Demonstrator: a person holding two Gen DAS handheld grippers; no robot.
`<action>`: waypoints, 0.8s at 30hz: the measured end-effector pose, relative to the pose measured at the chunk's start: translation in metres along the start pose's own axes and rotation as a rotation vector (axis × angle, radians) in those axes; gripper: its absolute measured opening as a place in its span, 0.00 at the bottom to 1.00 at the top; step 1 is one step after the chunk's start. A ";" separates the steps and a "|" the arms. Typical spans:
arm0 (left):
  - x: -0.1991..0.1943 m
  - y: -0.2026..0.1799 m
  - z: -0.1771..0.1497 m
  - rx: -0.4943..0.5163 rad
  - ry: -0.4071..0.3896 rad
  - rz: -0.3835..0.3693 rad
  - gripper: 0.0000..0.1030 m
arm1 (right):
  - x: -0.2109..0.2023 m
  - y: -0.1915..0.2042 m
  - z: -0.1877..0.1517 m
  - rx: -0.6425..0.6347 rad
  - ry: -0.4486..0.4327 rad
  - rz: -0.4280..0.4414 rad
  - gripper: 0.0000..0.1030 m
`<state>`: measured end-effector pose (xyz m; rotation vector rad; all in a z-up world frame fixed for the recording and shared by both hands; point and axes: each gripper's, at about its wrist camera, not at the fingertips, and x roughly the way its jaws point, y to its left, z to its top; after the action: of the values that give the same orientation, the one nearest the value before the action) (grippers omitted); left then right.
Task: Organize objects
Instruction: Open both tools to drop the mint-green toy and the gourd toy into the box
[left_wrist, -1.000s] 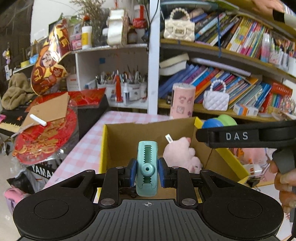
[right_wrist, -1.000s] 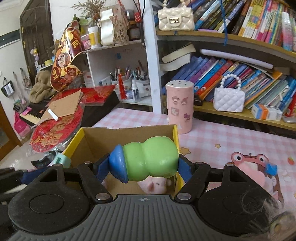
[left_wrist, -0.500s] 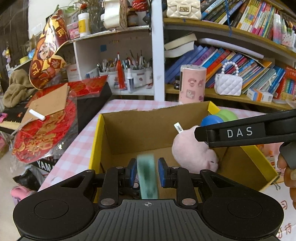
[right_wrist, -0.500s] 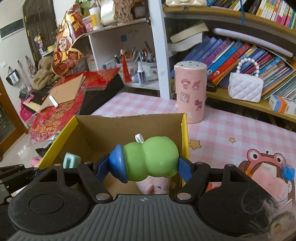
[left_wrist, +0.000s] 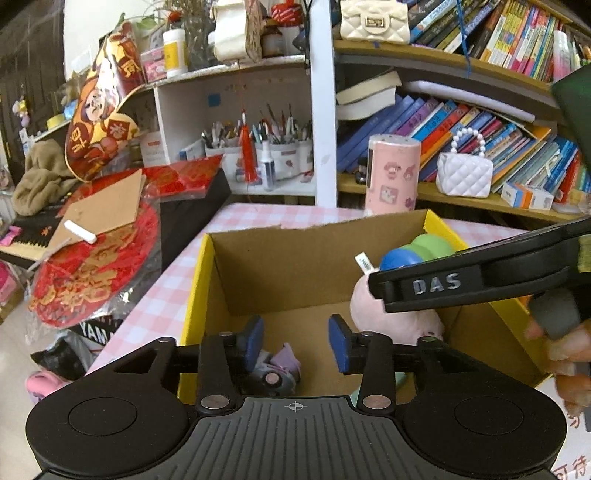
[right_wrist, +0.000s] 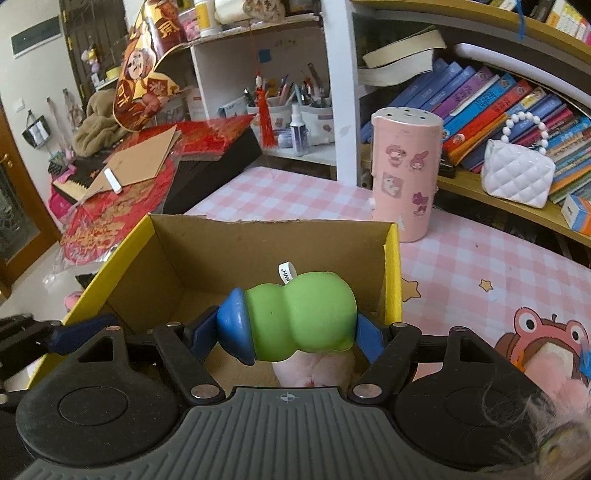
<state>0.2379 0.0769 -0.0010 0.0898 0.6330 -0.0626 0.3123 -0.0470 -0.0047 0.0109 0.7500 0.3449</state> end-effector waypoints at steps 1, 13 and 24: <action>-0.001 0.000 0.001 0.000 -0.007 0.001 0.48 | 0.000 0.000 0.001 -0.003 -0.003 -0.002 0.73; -0.017 0.003 0.004 -0.022 -0.071 0.014 0.72 | -0.014 0.003 0.004 0.025 -0.047 -0.007 0.85; -0.038 0.011 -0.002 -0.042 -0.106 -0.004 0.75 | -0.040 0.010 -0.004 0.060 -0.079 -0.031 0.90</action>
<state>0.2071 0.0896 0.0203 0.0444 0.5289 -0.0574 0.2795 -0.0502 0.0197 0.0694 0.6818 0.2910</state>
